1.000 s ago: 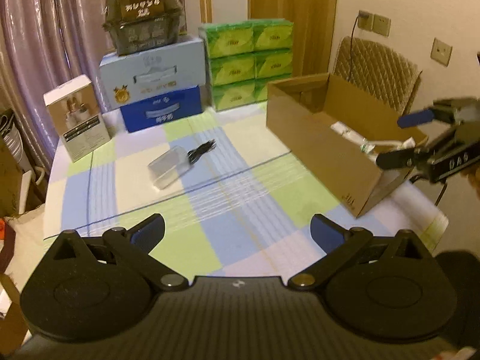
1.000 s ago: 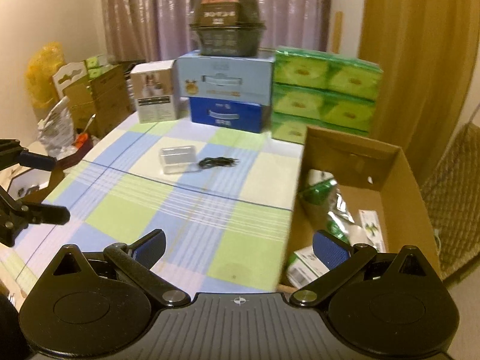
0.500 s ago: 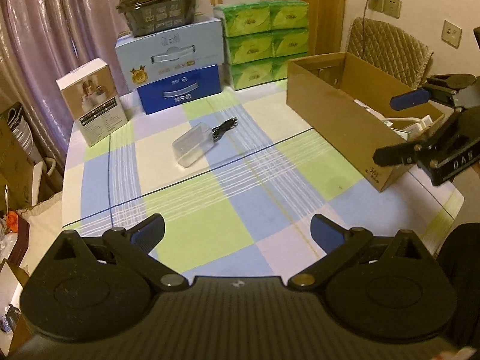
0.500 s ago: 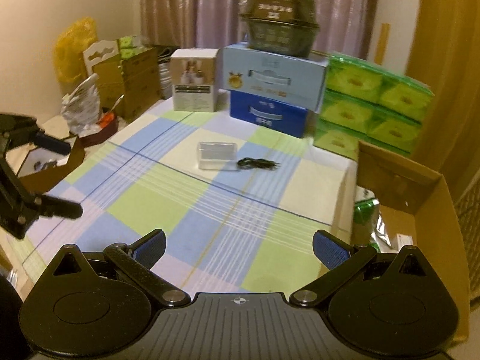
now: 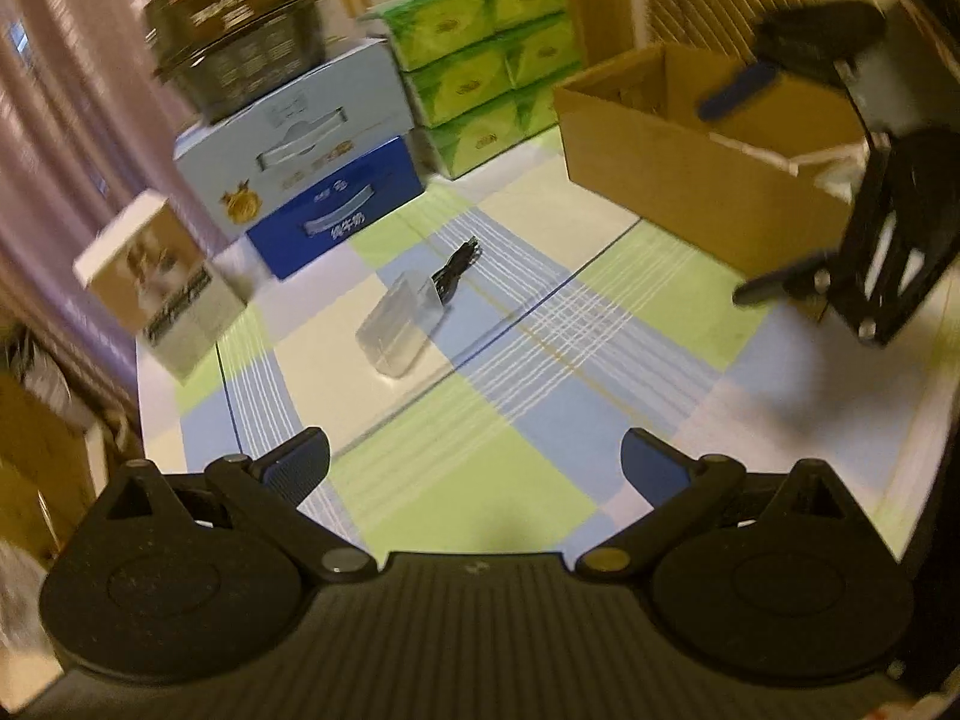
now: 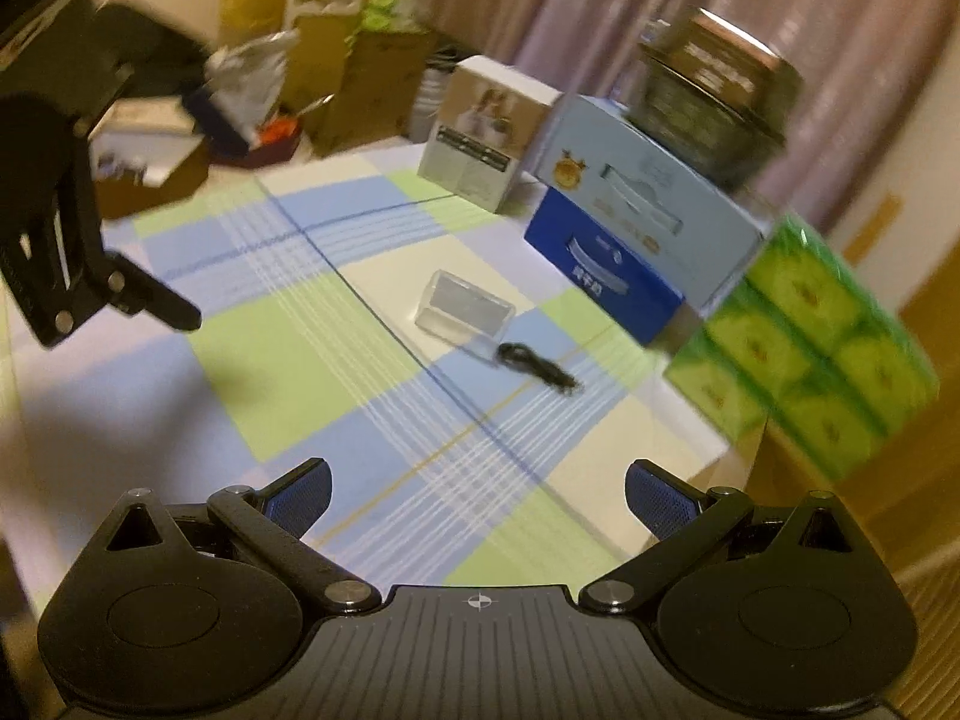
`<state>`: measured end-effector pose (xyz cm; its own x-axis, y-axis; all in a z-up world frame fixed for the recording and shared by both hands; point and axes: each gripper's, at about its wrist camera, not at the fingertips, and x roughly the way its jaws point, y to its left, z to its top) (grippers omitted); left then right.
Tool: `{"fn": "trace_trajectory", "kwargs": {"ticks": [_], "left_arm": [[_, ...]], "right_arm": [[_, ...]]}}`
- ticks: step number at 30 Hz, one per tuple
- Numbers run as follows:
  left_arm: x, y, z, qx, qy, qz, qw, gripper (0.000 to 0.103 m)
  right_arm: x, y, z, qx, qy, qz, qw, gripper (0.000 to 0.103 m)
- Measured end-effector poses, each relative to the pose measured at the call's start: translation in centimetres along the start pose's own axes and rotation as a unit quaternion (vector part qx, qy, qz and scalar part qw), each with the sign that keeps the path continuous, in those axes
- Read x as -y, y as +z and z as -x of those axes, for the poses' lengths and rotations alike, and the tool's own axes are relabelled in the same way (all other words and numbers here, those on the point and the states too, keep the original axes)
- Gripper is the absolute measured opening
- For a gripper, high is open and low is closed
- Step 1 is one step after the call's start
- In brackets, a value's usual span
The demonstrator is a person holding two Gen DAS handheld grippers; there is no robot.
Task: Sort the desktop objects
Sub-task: 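Withdraw both tools from the box and move toward the clear case and cable, then grasp the clear plastic case with the left tool while the right tool grasps the black cable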
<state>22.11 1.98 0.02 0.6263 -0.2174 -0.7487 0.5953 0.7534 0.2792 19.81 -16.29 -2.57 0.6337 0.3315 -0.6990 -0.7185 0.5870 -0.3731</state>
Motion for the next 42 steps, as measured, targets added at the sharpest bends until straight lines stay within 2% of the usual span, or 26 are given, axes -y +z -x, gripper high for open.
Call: {"fn": "trace_trajectory", "kwargs": {"ticks": [7, 21, 29, 37, 42], "left_arm": [[-0.4, 0.9, -3.0, -0.006, 0.005, -0.091, 0.9958, 0.102], [-2.2, 2.5, -8.6, -0.017, -0.004, -0.192, 0.9812, 0.102], [-3.4, 2.9, -12.0, -0.020, -0.009, -0.224, 0.9743, 0.102], [-4.2, 3.2, -15.0, -0.018, -0.022, -0.262, 0.9646, 0.102], [-5.2, 3.8, -17.1, -0.016, -0.035, -0.256, 0.9660, 0.102]], "right_arm": [[0.3, 0.2, -3.5, -0.018, -0.009, 0.124, 0.992, 0.101], [2.1, 0.3, -9.3, -0.046, 0.020, 0.252, 0.966, 0.101], [3.9, 0.4, -12.3, -0.057, 0.031, 0.304, 0.951, 0.101], [6.2, 1.3, -14.8, -0.051, 0.051, 0.328, 0.942, 0.101], [7.1, 2.4, -16.7, -0.056, 0.066, 0.337, 0.937, 0.101]]}}
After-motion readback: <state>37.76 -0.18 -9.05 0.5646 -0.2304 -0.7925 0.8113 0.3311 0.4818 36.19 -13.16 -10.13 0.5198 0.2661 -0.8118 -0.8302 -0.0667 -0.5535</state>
